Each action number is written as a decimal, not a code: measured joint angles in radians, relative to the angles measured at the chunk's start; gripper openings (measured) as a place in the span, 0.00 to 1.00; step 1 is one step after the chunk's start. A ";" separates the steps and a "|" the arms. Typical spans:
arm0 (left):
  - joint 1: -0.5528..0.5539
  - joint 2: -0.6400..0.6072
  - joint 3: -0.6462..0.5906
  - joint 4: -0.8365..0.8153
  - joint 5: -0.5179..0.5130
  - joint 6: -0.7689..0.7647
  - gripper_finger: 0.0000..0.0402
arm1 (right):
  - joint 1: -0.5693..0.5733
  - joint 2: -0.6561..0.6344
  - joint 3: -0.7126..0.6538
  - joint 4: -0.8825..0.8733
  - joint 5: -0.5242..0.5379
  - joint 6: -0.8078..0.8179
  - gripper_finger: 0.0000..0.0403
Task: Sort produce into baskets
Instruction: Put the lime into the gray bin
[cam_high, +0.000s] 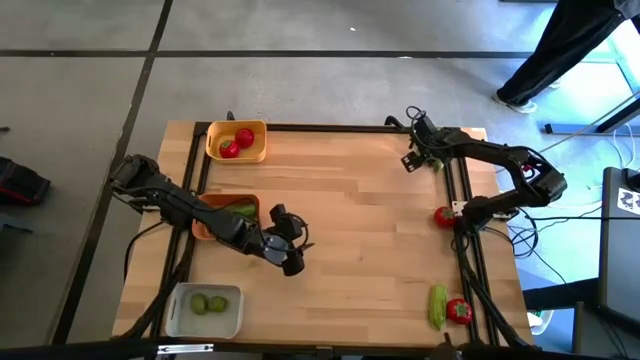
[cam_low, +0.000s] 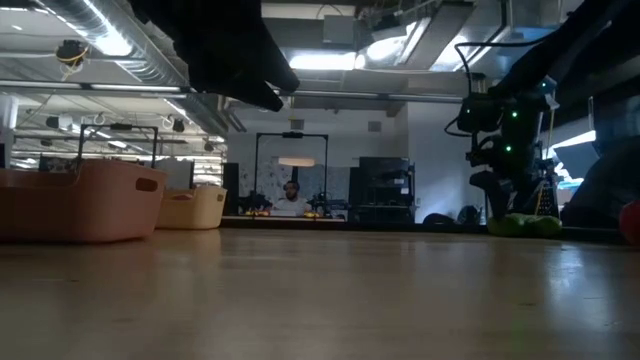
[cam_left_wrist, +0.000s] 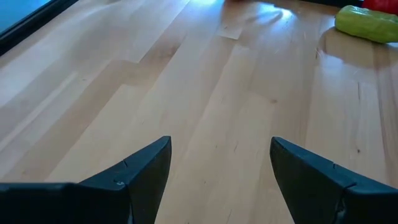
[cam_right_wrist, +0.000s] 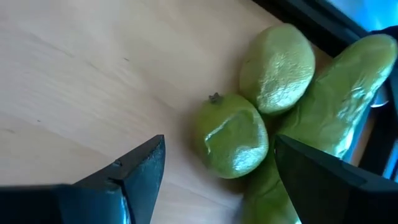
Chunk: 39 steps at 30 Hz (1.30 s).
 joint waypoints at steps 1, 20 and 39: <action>0.000 0.000 0.000 0.000 0.000 0.000 0.67 | 0.000 0.006 0.000 0.000 -0.002 0.002 0.72; 0.000 0.000 0.000 -0.002 0.000 0.016 0.67 | 0.000 0.137 0.066 -0.053 -0.076 0.059 0.66; 0.012 0.000 0.000 0.015 -0.002 -0.056 0.67 | 0.002 0.075 0.066 -0.009 -0.417 -0.035 0.35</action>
